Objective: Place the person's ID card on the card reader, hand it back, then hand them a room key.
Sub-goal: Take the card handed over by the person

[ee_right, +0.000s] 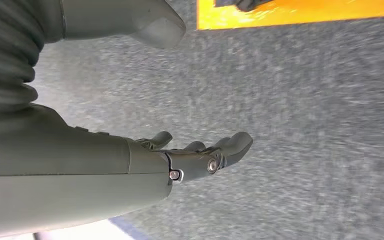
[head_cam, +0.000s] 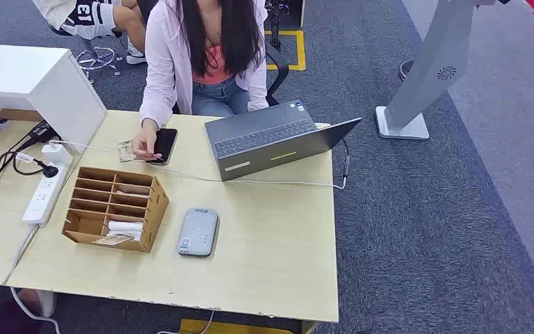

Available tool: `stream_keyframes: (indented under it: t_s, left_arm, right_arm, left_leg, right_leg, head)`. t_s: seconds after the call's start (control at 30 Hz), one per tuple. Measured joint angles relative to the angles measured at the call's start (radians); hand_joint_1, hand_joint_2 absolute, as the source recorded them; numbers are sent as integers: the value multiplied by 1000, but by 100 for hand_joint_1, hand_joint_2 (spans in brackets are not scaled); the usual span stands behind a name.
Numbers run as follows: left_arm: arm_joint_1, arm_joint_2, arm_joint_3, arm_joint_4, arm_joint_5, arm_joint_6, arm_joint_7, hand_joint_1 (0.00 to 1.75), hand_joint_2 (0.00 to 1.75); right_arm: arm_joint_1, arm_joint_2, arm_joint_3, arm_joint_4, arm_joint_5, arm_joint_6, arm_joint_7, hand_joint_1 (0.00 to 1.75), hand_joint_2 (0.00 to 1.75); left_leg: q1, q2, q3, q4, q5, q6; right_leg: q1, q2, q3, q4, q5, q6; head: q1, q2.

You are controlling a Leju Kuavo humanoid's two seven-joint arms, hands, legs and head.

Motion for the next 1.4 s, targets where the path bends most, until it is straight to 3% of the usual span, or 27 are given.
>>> stream_keyframes:
  t_s: [0.53, 0.8, 0.93, 1.07, 1.17, 1.23, 1.3, 1.4]
  left_arm:
    - [34, -139, 21, -449, 49, -104, -17, 0, 175]
    - [46, -169, 22, -564, 49, -105, -27, 0, 175]
    - [103, -177, -77, -749, 47, 23, 0, 0, 175]
    - [219, -176, -307, -1019, 49, 157, 31, 0, 175]
    - [314, -172, -488, -1187, 35, 234, 10, 0, 175]
    - [335, -152, -586, -1258, -19, 314, -5, 0, 175]
    - [270, -102, -654, -1272, -99, 437, 19, 0, 175]
    - [-10, 14, -725, -1131, -360, 687, 108, 0, 175]
  right_arm:
    - [-5, 28, -109, 36, 221, -54, 203, 0, 175]
    - [-7, 35, -131, 45, 275, -63, 249, 0, 175]
    - [-8, 36, -133, 48, 288, -49, 247, 0, 175]
    - [-12, 42, -146, 50, 284, -49, 242, 0, 175]
    - [-14, 46, -151, 51, 308, -31, 252, 0, 175]
    - [-14, 48, -144, 52, 360, 6, 260, 0, 175]
    - [-15, 48, -123, 53, 414, 41, 251, 0, 175]
    - [-25, 47, -84, 53, 476, 77, 211, 0, 175]
  left_leg:
    - [0, 0, 0, 0, 0, 0]
    - [0, 0, 0, 0, 0, 0]
    - [1, -1, 0, 0, 0, 0]
    - [0, -2, -1, 0, 0, 0]
    - [-1, -2, -1, 1, -1, 1]
    - [-1, -3, -1, 1, 0, 1]
    - [-1, -7, -2, 2, 1, 1]
    - [1, -17, -5, 2, 10, -2]
  right_leg:
    - [0, 0, 0, 0, 0, 0]
    - [0, 0, 0, 0, 0, 0]
    - [0, -1, 0, 0, 0, 0]
    - [0, -2, 0, 0, 0, 0]
    - [-1, -2, 0, 0, 0, 0]
    - [-1, -3, -2, -1, 0, 0]
    - [-1, -8, -4, -1, 0, 0]
    - [0, -17, -7, 0, 3, -1]
  head:
    - [0, 0]
    - [0, 0]
    - [-1, 0]
    - [-1, 0]
    - [-1, 0]
    - [1, 0]
    - [2, 0]
    - [-1, 0]
